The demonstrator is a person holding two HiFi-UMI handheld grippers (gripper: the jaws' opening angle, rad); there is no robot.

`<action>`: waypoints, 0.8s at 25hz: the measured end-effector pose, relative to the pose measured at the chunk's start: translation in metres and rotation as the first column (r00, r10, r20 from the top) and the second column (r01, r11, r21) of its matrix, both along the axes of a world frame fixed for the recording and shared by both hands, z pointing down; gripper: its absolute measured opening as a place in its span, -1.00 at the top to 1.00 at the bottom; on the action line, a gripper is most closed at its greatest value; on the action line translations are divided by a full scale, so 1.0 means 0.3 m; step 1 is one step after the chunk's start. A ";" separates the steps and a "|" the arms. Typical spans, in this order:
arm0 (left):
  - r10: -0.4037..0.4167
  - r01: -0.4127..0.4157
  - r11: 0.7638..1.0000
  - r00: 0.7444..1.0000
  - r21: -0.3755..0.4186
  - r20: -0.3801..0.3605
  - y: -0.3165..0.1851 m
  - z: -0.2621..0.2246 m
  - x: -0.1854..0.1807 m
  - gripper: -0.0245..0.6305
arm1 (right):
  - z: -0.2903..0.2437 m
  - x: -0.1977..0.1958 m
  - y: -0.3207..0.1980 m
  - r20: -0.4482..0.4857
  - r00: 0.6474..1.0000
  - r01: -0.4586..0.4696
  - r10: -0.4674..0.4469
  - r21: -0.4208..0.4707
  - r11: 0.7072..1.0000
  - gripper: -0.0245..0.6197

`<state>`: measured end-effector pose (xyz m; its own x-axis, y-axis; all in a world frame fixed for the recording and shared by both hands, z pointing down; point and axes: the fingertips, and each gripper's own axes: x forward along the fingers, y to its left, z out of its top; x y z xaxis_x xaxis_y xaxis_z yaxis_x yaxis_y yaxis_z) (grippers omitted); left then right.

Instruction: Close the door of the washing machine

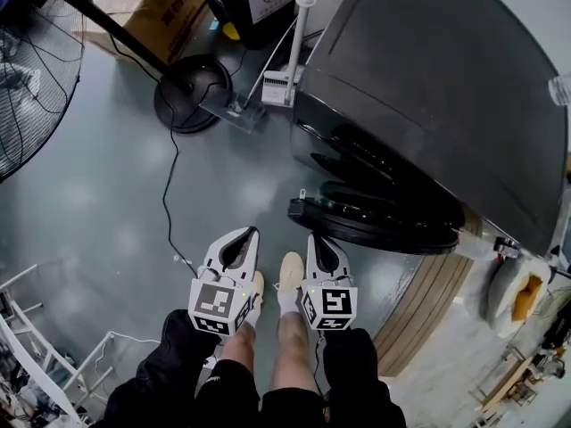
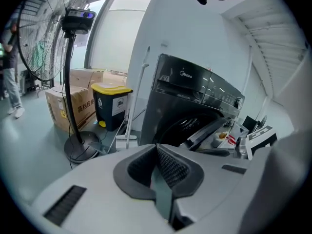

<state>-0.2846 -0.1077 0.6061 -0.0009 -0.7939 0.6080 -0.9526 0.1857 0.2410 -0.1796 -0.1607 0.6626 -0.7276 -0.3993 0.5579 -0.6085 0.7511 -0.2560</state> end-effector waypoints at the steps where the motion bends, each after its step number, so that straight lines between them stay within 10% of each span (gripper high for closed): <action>1: -0.005 0.005 1.000 1.000 0.001 -0.005 -0.009 0.004 -0.003 0.85 | 0.002 -0.007 -0.013 -0.003 1.000 0.005 -0.005 0.004 1.000 0.87; 20: -0.031 0.031 0.999 0.999 -0.021 -0.011 -0.178 0.083 -0.003 0.85 | 0.038 -0.029 -0.307 0.004 0.999 -0.039 0.039 0.019 0.999 0.87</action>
<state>-0.2855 -0.1610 0.6309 -0.0184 -0.7810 0.6243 -0.9436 0.2201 0.2475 -0.1884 -0.2528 0.6741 -0.7136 -0.4379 0.5469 -0.6361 0.7320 -0.2439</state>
